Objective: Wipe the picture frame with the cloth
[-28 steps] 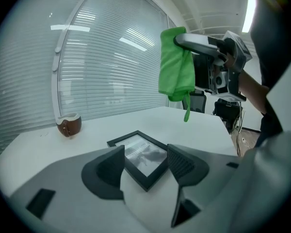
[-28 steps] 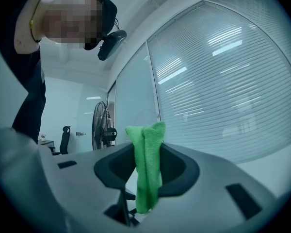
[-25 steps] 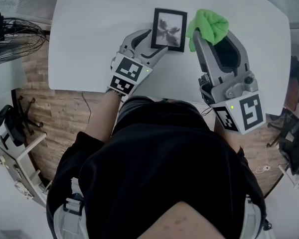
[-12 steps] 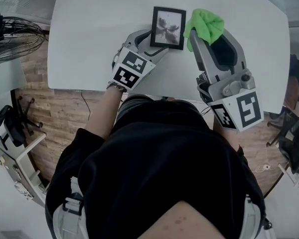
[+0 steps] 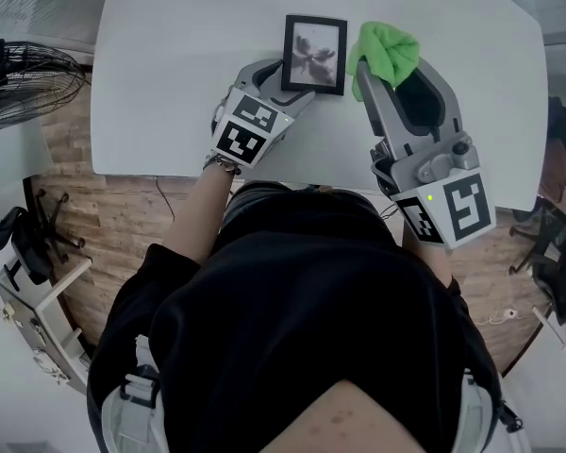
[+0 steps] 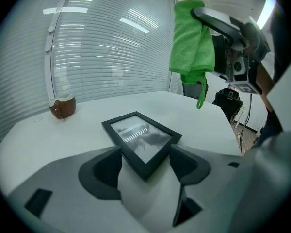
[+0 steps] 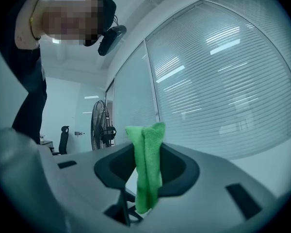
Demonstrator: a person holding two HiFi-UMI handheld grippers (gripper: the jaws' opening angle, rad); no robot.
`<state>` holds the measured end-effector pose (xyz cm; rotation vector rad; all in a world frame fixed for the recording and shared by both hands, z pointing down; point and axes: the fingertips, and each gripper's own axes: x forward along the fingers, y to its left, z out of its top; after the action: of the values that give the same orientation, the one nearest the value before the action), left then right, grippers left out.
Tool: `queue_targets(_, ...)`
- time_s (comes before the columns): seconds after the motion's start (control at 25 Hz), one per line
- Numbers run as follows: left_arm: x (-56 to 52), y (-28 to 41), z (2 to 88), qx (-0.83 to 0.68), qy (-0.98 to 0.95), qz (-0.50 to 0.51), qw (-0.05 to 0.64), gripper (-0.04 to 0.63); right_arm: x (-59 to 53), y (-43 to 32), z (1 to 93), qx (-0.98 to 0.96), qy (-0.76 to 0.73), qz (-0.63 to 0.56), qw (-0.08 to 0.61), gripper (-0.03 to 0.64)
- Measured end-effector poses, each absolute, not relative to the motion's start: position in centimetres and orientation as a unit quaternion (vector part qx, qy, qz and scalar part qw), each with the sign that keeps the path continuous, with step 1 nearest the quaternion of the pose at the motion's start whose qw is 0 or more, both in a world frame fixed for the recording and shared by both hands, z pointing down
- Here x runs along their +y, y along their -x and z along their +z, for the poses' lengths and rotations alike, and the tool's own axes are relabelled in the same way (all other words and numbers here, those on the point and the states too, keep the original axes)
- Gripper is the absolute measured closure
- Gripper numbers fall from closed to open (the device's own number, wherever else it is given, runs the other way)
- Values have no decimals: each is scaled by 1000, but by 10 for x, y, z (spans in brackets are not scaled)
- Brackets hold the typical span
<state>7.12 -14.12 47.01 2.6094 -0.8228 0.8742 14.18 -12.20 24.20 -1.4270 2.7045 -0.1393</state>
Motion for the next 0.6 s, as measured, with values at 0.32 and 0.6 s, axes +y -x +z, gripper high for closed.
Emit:
queue_targets(0.32, -143, -68, 472, -287, -899, 304, 132, 284, -128, -137, 246, 884, 464, -48, 37, 495)
queue_targets(0.6, -141, -69, 472, -287, -898, 305, 133, 285, -146, -158, 269, 872, 488, -35, -12, 495)
